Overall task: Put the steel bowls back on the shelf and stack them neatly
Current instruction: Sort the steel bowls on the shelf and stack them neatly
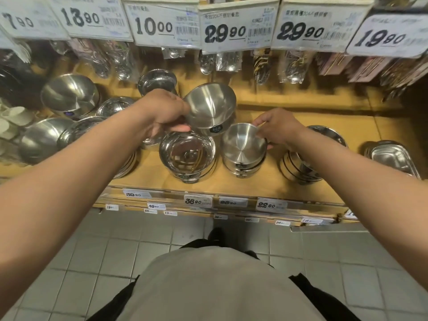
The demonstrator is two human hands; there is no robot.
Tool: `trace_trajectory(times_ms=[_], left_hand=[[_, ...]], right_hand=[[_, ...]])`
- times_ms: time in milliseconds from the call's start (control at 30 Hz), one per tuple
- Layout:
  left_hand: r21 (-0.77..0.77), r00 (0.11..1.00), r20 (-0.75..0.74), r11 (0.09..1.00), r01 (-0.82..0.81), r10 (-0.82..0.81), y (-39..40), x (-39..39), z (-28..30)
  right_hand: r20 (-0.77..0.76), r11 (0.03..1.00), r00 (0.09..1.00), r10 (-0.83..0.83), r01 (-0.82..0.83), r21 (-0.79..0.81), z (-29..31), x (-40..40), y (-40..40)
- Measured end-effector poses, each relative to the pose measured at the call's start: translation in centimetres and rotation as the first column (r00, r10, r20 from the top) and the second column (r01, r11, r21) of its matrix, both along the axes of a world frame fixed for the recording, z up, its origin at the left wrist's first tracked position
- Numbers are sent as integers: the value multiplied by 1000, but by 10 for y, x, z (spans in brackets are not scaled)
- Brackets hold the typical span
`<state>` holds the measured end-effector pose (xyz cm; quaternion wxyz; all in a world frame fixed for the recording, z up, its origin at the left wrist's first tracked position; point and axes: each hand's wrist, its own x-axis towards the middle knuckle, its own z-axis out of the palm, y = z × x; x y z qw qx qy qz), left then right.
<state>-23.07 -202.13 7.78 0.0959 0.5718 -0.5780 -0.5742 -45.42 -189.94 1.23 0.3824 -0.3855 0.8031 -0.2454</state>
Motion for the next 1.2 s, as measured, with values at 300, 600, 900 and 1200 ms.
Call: trace_trajectory(times_ms=[300, 600, 900, 1200], left_hand=[[0, 999, -11, 999, 42, -42, 3, -8, -4], [2, 999, -18, 999, 48, -48, 7, -9, -6], [22, 989, 12, 989, 147, -147, 12, -22, -7], [-59, 942, 95, 942, 329, -323, 29, -53, -16]], right_hand=[[-9, 1000, 1000, -19, 19, 2, -1, -2, 3], [-51, 1000, 998, -22, 22, -5, -6, -2, 1], [-117, 997, 990, -77, 72, -41, 17, -9, 16], [274, 953, 925, -263, 294, -78, 23, 9, 42]])
